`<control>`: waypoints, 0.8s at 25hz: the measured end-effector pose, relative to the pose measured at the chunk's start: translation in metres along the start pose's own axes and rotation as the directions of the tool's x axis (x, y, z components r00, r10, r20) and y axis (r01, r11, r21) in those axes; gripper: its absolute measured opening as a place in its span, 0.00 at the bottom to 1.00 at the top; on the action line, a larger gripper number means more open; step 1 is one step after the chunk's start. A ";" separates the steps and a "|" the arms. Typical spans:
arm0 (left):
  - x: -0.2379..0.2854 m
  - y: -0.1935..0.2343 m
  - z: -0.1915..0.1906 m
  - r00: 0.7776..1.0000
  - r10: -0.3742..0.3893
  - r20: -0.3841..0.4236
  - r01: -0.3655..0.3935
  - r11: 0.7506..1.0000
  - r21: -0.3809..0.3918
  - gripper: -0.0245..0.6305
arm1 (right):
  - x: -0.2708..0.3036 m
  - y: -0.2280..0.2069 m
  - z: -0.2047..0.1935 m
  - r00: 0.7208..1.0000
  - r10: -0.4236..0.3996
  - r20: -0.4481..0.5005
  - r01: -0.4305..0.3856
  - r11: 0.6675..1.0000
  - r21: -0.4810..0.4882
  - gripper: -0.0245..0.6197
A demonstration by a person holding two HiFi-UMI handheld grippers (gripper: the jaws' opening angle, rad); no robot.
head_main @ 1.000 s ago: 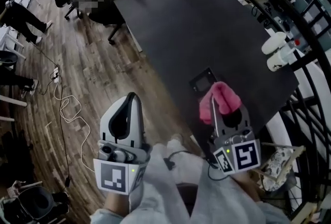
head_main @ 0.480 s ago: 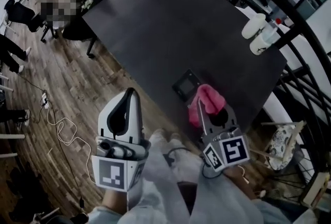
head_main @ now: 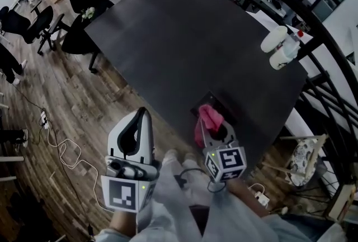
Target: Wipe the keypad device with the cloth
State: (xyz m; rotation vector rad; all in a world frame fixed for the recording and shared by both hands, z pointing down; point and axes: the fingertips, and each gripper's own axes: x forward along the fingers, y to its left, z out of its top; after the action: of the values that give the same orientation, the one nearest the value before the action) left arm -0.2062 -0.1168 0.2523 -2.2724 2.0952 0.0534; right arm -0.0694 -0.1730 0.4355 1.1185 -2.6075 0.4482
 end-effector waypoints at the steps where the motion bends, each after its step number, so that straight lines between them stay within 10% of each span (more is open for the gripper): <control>1: 0.001 0.004 0.000 1.000 0.000 0.000 0.000 1.000 0.000 0.04 | 0.008 0.001 -0.006 1.000 0.000 -0.022 0.000 1.000 -0.007 0.15; 20: 0.002 0.043 -0.010 0.999 0.025 -0.023 -0.025 1.000 -0.018 0.04 | 0.088 0.002 -0.056 0.971 -0.027 -0.238 -0.014 0.986 -0.168 0.15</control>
State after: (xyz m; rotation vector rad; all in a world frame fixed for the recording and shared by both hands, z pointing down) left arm -0.2492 -0.1227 0.2616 -2.2683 2.1433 0.0485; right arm -0.1223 -0.2080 0.5177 0.9537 -2.3812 0.3308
